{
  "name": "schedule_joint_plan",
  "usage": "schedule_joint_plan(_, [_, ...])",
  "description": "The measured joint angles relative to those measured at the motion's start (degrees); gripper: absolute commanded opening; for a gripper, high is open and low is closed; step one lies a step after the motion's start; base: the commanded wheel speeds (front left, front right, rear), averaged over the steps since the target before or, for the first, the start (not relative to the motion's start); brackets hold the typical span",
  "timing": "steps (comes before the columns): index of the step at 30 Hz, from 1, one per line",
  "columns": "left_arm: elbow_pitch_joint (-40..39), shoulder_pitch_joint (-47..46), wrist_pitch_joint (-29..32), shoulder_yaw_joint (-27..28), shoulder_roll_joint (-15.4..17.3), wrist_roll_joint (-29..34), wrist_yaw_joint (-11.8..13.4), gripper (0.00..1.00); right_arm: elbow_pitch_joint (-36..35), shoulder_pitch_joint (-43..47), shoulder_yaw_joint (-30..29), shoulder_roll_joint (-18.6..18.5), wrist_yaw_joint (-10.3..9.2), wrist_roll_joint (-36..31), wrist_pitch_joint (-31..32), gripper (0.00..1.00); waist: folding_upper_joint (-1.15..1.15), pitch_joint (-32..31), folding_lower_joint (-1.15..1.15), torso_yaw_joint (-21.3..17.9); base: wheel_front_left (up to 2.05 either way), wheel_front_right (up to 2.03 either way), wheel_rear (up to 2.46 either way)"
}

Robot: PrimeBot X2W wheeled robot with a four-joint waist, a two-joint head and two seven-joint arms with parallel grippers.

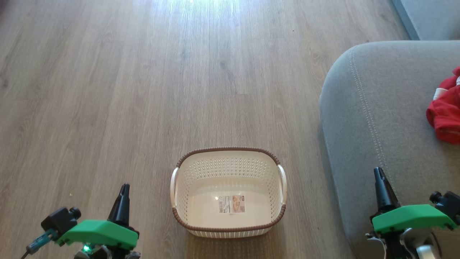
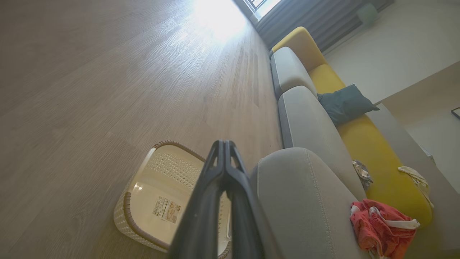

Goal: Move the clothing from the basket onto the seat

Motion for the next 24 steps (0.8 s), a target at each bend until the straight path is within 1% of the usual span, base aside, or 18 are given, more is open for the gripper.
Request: schedule_joint_plan(24, [0.1,-1.1,3.8,2.2,-0.1,-14.6,-1.6,0.0,0.1,-1.1,-1.3,0.2,0.0,15.3,4.2,0.0,0.0,0.2,0.0,-0.6,0.0,0.0,0.0])
